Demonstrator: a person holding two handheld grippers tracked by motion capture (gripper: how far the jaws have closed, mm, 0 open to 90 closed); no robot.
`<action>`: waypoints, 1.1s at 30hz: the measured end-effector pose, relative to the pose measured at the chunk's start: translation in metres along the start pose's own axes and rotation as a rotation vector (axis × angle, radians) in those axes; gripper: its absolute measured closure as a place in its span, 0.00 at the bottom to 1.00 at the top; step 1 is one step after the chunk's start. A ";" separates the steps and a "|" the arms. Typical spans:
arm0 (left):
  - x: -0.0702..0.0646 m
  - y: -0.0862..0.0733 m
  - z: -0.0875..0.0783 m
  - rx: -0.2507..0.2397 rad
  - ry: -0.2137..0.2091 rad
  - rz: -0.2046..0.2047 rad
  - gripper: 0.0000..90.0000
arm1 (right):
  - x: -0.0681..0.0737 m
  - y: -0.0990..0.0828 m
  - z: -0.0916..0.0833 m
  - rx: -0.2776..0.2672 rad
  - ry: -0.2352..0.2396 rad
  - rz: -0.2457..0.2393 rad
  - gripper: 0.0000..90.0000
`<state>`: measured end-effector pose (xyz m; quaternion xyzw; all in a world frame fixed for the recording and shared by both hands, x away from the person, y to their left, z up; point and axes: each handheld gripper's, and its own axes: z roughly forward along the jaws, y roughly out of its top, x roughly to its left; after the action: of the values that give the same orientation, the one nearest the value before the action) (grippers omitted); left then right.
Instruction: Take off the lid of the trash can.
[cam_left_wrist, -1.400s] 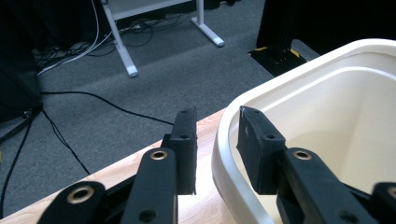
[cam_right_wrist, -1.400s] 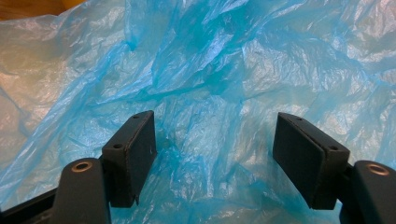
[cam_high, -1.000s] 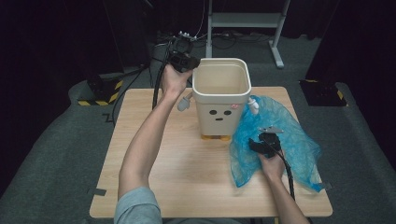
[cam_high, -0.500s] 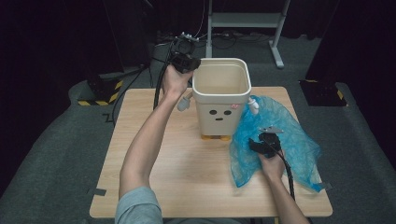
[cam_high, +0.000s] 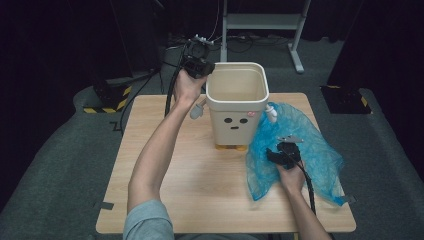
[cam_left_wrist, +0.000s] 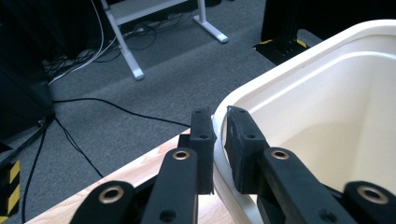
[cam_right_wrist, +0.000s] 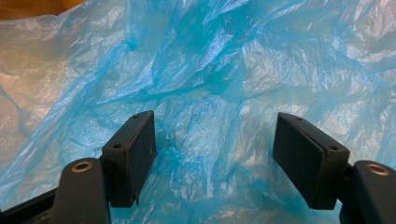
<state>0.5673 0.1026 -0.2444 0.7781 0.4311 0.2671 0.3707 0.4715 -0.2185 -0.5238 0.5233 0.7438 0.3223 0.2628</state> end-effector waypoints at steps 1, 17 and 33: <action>0.000 0.000 0.000 -0.002 0.000 0.001 0.90 | 0.000 0.000 0.000 0.000 0.000 0.000 0.33; 0.002 0.007 -0.010 -0.006 -0.003 -0.001 0.91 | 0.000 0.000 0.000 0.001 0.003 0.001 0.33; 0.005 0.009 -0.021 -0.024 -0.023 -0.003 0.91 | 0.001 0.000 0.000 0.000 -0.002 0.000 0.33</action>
<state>0.5589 0.1109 -0.2243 0.7759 0.4246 0.2626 0.3856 0.4714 -0.2179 -0.5238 0.5234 0.7435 0.3220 0.2636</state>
